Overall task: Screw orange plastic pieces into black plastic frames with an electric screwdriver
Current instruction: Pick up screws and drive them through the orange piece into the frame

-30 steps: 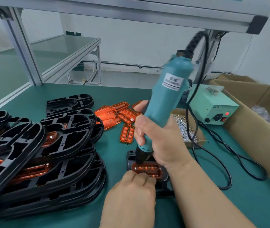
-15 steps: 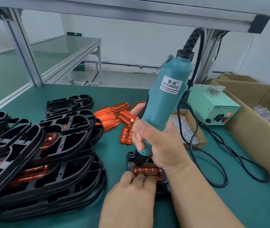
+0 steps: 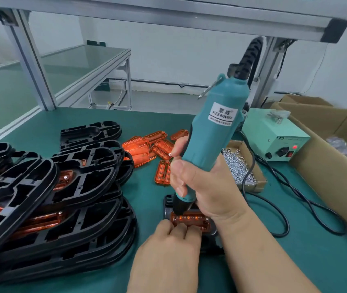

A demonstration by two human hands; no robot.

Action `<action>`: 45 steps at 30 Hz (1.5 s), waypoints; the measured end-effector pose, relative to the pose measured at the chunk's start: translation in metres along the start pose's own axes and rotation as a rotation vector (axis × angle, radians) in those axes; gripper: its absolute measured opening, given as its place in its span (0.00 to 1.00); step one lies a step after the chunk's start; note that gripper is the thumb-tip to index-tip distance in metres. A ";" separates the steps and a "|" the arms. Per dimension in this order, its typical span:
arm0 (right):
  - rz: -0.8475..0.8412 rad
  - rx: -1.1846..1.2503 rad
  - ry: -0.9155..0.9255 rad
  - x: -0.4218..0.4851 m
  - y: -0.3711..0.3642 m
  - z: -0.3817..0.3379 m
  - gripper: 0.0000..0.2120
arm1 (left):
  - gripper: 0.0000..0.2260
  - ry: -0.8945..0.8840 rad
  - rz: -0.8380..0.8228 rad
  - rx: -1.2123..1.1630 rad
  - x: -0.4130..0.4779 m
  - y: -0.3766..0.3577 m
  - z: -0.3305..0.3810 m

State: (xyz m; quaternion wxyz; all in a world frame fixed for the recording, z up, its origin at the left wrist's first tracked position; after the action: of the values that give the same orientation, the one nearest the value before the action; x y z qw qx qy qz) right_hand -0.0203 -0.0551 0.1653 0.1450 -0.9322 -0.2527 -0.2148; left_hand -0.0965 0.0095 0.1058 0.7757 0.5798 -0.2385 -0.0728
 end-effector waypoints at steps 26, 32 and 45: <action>0.259 0.061 0.164 -0.016 0.012 -0.003 0.06 | 0.19 0.009 -0.279 -0.057 0.003 0.004 -0.004; 0.281 0.075 0.198 -0.019 0.009 -0.007 0.06 | 0.15 0.010 -0.313 0.004 0.009 0.002 -0.007; 0.731 0.393 0.355 -0.036 0.076 -0.025 0.05 | 0.14 0.068 -0.390 0.081 0.016 0.017 -0.005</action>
State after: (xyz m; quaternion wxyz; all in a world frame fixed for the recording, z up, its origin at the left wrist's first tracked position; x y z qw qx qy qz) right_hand -0.0158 -0.1427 0.1577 0.4267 -0.8638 0.0861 -0.2539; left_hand -0.0829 0.0125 0.1249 0.7304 0.6480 -0.0978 -0.1924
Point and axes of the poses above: each hand's wrist, its own x-axis towards the middle knuckle, its own y-axis out of the back of the hand, z = x × y, the point moved 4 cm from there along x, towards the middle knuckle, and after that the axes turned 7 degrees about -z, right-handed, at the moved point
